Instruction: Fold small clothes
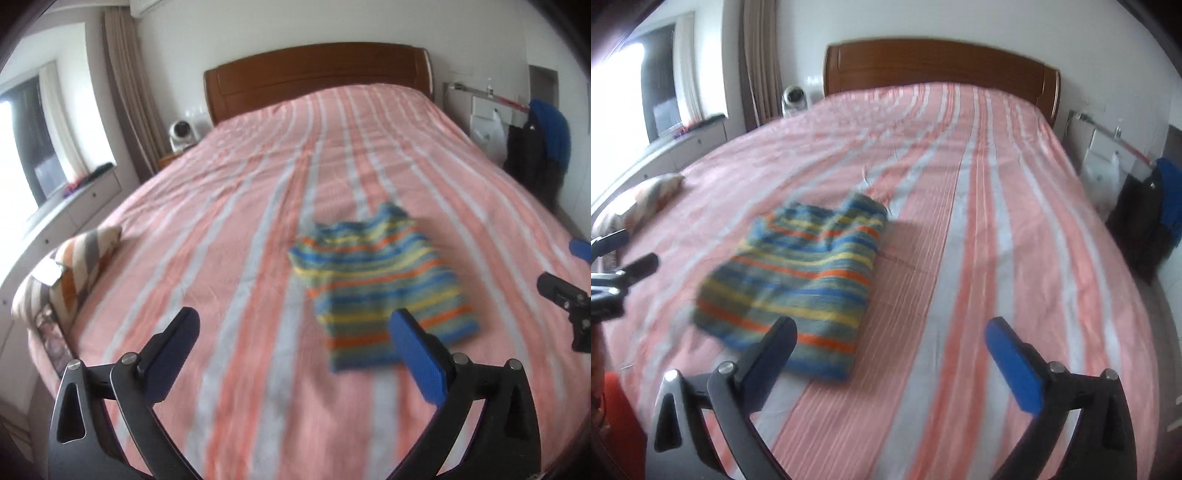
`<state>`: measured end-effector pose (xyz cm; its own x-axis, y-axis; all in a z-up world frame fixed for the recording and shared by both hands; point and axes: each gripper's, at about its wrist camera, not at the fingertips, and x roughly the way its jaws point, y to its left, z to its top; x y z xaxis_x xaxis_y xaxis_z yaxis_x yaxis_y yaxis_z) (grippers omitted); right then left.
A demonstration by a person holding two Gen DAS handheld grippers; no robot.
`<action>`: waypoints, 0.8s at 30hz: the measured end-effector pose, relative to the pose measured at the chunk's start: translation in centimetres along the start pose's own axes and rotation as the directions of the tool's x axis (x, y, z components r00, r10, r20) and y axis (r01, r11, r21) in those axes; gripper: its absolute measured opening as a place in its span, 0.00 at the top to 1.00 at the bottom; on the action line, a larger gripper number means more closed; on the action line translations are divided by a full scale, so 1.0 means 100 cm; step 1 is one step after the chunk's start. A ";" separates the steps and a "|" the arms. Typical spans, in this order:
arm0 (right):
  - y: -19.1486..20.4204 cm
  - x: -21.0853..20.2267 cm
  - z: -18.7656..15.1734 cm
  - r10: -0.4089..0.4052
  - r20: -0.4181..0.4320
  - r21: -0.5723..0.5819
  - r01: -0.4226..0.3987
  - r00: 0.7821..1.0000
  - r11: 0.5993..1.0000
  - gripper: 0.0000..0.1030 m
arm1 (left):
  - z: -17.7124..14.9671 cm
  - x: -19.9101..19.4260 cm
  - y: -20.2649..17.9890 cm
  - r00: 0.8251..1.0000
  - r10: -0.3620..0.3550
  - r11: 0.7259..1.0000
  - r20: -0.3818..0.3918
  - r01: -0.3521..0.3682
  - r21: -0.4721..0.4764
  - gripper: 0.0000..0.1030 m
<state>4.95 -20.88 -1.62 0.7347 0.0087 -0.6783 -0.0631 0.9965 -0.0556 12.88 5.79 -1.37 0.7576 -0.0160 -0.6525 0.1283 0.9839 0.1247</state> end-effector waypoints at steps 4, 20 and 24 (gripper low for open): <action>0.000 -0.055 -0.007 -0.078 0.085 0.060 0.073 0.993 0.996 0.00 | -0.014 -0.029 -0.014 1.000 0.011 0.999 -0.028 -0.012 -0.038 0.00; 0.024 -0.099 -0.056 0.028 0.063 0.035 -0.030 0.998 0.999 0.00 | -0.053 -0.066 -0.029 0.996 0.042 0.998 -0.081 -0.045 -0.034 0.00; 0.032 -0.101 -0.061 0.031 0.041 0.016 -0.032 0.999 0.999 0.00 | -0.055 -0.068 -0.034 0.996 0.029 0.999 -0.084 -0.032 -0.025 0.00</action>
<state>-6.80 -18.25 0.64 0.7594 0.0430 -0.6492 -0.0754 0.9969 -0.0221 3.75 3.58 -1.44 0.7043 0.0279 -0.7093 0.0884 0.9880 0.1267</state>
